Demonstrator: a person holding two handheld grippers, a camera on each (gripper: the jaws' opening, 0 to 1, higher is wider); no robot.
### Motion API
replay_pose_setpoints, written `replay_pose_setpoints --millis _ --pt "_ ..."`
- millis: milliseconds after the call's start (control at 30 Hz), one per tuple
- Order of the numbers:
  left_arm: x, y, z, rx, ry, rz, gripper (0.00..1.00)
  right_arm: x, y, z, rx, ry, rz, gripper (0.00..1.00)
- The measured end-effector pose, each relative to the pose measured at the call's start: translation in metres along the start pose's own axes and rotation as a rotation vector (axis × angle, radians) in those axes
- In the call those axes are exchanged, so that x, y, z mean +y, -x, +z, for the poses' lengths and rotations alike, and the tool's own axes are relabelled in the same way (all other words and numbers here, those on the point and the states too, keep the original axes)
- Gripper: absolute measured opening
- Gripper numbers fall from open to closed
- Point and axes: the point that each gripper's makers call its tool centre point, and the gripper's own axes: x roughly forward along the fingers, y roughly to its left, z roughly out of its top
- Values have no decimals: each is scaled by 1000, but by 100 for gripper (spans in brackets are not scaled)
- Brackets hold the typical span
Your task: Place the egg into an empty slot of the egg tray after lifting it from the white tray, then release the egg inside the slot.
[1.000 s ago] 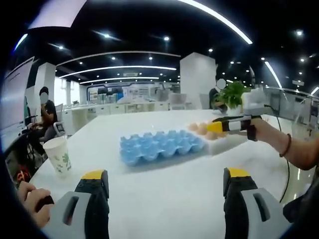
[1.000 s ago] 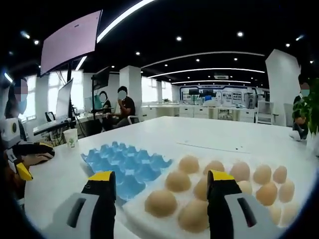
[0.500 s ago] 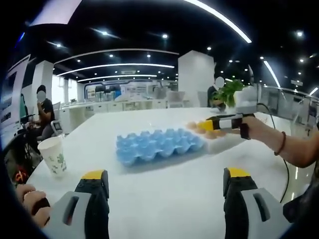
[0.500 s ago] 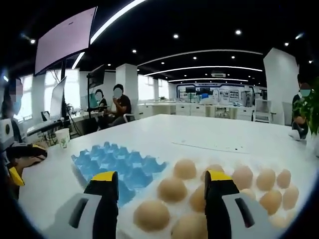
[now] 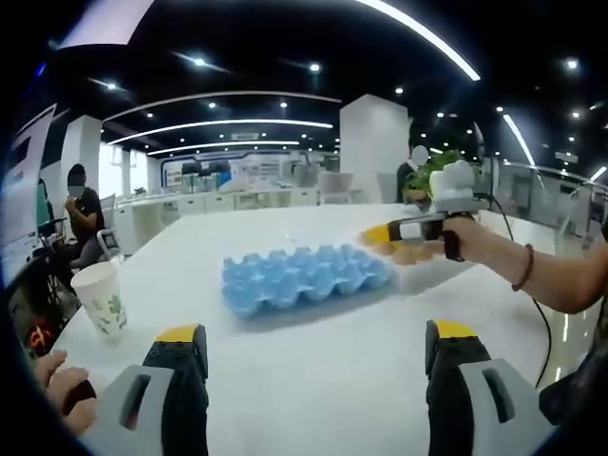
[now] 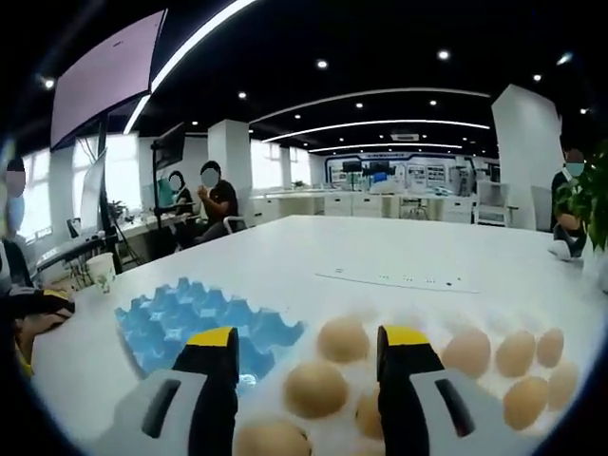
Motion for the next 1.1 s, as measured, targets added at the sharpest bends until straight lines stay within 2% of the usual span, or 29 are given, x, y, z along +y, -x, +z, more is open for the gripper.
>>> replay_pose_setpoints --millis 567,800,900,933,1000,1100 --pt "-1 2 1 1 -5 8 97 -19 -19 -4 74 7 -79 48" --pt "-2 2 4 -5 -9 5 97 -19 -24 -4 105 -1 -104 46" --pt "-3 1 4 -8 -7 1 97 -26 -25 -8 141 17 -147 40" --pt "-3 1 4 -7 -7 1 97 -27 -26 -12 159 -28 -163 38" --pt "-3 1 2 -2 -8 1 97 -26 -29 -11 155 -27 -163 38" --pt "-4 1 2 1 -10 0 97 -25 -31 -16 187 -24 -180 38"
